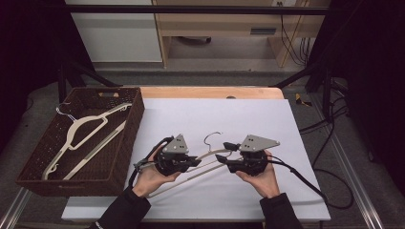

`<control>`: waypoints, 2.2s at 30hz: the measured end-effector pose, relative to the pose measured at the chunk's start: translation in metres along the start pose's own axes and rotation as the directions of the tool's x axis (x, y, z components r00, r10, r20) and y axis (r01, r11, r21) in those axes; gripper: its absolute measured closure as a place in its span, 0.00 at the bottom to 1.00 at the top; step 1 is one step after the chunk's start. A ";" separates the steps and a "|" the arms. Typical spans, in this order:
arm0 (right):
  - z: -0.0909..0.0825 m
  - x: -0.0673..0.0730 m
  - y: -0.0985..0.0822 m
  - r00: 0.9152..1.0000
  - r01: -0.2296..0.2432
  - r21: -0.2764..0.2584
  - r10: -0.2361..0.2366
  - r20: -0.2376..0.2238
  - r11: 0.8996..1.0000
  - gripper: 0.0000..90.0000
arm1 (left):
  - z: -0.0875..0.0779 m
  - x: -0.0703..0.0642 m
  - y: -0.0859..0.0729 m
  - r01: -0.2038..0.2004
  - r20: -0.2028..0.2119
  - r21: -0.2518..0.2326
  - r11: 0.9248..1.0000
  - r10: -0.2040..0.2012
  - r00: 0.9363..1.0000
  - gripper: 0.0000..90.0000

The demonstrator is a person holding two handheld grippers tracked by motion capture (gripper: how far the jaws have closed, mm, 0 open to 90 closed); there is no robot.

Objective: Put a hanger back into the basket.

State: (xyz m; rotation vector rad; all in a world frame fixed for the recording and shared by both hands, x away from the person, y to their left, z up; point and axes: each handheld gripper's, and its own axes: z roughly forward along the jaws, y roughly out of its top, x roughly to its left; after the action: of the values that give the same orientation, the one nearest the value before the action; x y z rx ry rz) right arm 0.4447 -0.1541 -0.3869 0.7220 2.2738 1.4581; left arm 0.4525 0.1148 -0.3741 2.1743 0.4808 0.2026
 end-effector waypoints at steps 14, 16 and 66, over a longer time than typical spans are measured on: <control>-0.038 -0.029 -0.019 0.974 -0.148 -0.082 0.160 0.159 0.986 0.20 | -0.034 0.017 0.006 0.076 -0.117 -0.082 0.994 -0.085 0.989 0.96; -0.042 -0.033 -0.022 0.967 -0.169 -0.086 0.182 0.178 0.982 0.16 | -0.042 0.019 0.010 0.083 -0.125 -0.092 0.992 -0.094 0.988 0.96; -0.071 -0.052 -0.043 0.924 -0.231 -0.121 0.256 0.285 0.965 0.04 | -0.237 0.128 -0.024 0.110 -0.374 -0.134 0.985 -0.153 0.915 0.96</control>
State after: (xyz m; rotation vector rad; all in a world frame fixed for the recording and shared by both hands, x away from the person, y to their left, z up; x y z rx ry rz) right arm 0.4387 -0.2510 -0.3956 1.1487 1.9345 1.4279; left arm 0.4887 0.3539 -0.2540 1.9868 0.8148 0.5738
